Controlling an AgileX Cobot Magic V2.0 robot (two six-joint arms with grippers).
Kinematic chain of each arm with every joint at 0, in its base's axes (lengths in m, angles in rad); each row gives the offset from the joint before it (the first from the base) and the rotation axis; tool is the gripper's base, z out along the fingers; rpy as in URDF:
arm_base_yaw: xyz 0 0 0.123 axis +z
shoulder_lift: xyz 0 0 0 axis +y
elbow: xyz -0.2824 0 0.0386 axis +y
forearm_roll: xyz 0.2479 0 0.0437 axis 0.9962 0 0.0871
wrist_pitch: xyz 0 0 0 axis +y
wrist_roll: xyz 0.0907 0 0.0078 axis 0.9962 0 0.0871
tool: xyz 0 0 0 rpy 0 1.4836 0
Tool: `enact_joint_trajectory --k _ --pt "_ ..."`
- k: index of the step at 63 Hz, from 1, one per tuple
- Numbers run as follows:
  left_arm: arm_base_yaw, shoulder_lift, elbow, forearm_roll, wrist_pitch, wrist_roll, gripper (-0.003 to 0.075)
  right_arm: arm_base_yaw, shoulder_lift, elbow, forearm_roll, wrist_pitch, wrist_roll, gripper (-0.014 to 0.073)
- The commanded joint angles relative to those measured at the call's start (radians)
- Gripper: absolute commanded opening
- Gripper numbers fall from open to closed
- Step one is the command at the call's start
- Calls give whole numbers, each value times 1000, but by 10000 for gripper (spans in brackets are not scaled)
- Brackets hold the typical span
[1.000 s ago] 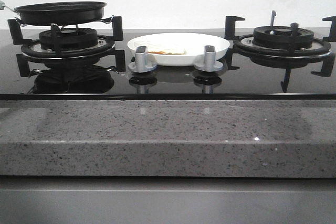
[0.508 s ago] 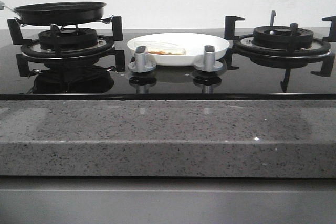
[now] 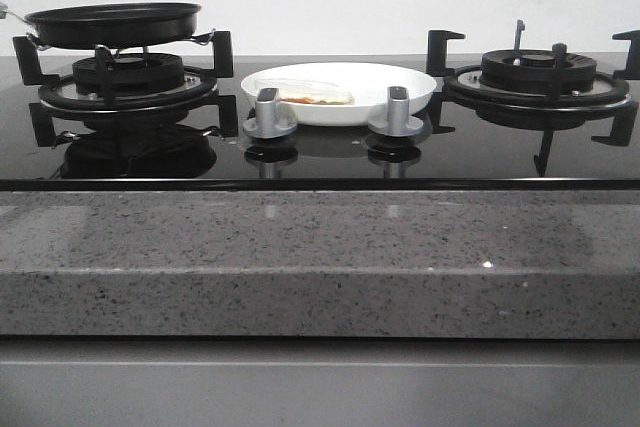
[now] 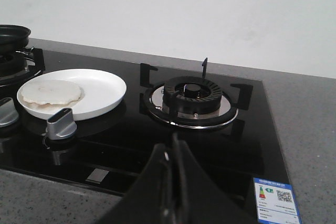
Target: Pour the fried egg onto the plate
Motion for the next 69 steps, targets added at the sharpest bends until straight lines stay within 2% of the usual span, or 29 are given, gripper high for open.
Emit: enact_joint_trajectory --k 1,51,59,69 --pt "1 -19 5 -10 -70 -13 -20 1 11 -28 4 -86 -7 -118" --pt "1 -19 5 -10 -70 -13 -20 1 11 -25 4 -85 -7 -118" --pt "1 -17 5 -10 -70 -13 -20 -7 -3 66 -20 -136 12 -118" --pt "1 -17 5 -10 -70 -13 -20 -30 -60 220 -159 -218 125 -118"
